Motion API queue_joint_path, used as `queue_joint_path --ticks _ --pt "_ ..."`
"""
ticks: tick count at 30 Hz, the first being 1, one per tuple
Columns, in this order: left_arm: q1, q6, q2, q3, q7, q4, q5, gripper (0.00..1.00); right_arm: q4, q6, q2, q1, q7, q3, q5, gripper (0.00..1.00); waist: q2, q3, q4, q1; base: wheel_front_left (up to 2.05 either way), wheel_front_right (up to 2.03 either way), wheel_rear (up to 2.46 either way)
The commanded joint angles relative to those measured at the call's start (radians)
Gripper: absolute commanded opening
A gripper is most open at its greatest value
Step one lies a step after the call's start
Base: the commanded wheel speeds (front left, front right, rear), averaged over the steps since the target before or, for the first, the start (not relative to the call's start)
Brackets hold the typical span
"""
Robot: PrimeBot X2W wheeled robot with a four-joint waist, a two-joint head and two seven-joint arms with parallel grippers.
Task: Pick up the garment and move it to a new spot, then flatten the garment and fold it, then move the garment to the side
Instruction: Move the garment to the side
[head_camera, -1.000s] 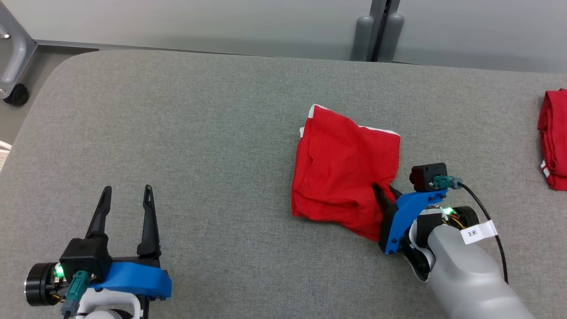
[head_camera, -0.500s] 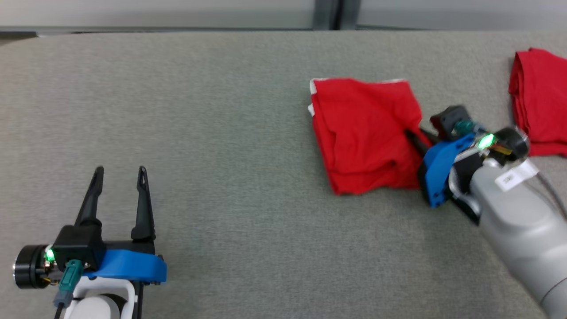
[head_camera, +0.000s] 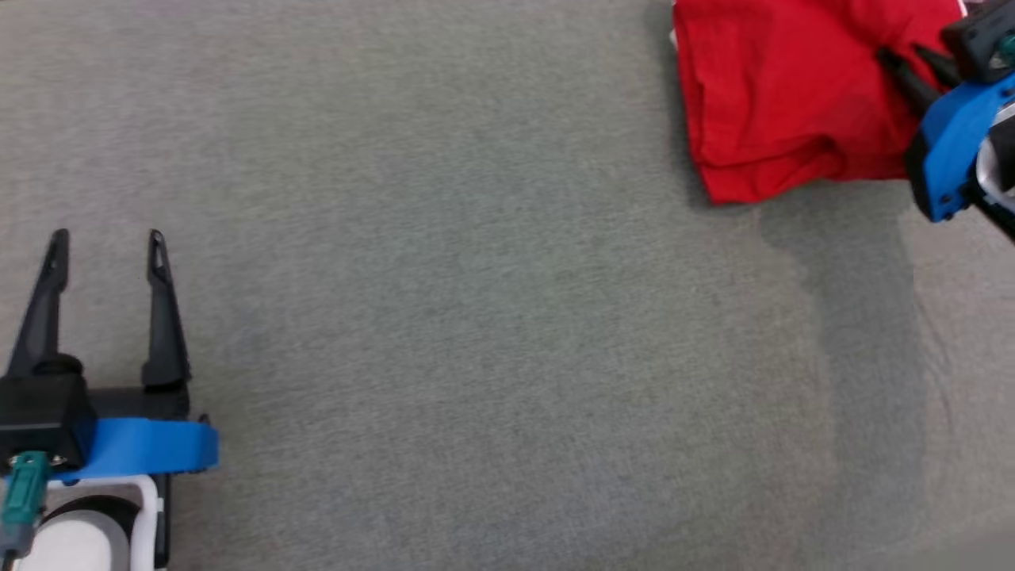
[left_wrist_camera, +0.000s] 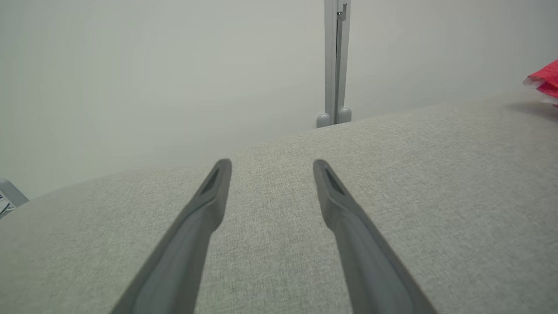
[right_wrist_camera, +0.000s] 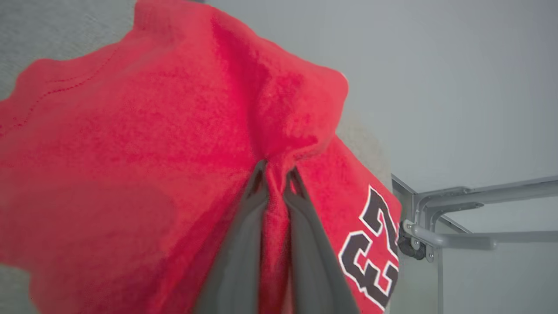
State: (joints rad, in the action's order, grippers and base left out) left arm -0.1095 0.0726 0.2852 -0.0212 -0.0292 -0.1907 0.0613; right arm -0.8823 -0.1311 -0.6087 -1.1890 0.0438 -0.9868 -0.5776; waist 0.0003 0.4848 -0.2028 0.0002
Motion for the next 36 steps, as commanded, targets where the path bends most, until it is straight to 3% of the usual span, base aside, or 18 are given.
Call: queue_joint_path --ticks 1,8,13,25,26,28,29,36 --pt "0.0 0.005 0.011 0.005 0.01 -0.02 -0.004 1.0 0.002 0.0 -0.011 -0.03 0.003 -0.008 -0.013 0.0 -0.0003 0.005 -0.017 -0.0002 0.0 0.0 0.0" --pt "0.024 0.022 0.061 0.04 0.083 -0.159 -0.037 1.0 -0.035 0.001 -0.071 -0.113 0.032 -0.053 -0.08 0.0 -0.0003 0.064 -0.101 -0.0002 0.0 0.0 0.0" --pt "0.023 0.023 0.087 0.056 0.116 -0.222 -0.05 1.0 -0.081 0.001 -0.07 -0.149 0.062 -0.058 -0.115 0.0 -0.0003 0.099 -0.137 -0.0002 0.0 0.0 0.0" --pt "-0.003 0.029 0.098 0.044 0.13 -0.263 -0.056 1.0 -0.198 0.001 -0.05 -0.213 0.103 -0.086 -0.139 0.0 -0.0003 0.144 -0.139 -0.0002 0.0 0.0 0.0" --pt "-0.006 0.029 0.098 0.044 0.125 -0.259 -0.054 1.0 -0.212 0.001 -0.045 -0.217 0.102 -0.088 -0.141 0.15 -0.0003 0.146 -0.137 -0.0002 0.0 0.0 0.0" --pt "-0.011 0.031 0.094 0.04 0.12 -0.254 -0.052 1.0 -0.234 0.001 -0.034 -0.222 0.098 -0.085 -0.152 0.76 -0.0003 0.151 -0.131 -0.0002 0.0 0.0 0.0" --pt "-0.012 0.033 0.092 0.038 0.115 -0.252 -0.051 1.0 -0.244 0.001 -0.03 -0.227 0.106 -0.09 -0.146 1.0 -0.0003 0.152 -0.128 -0.0002 0.0 0.0 0.0" --pt "-0.017 0.038 0.073 0.026 0.073 -0.206 -0.03 1.0 -0.299 0.001 0.0 -0.225 0.159 -0.084 -0.153 1.0 -0.0003 0.121 -0.097 -0.0002 0.0 0.0 0.0"
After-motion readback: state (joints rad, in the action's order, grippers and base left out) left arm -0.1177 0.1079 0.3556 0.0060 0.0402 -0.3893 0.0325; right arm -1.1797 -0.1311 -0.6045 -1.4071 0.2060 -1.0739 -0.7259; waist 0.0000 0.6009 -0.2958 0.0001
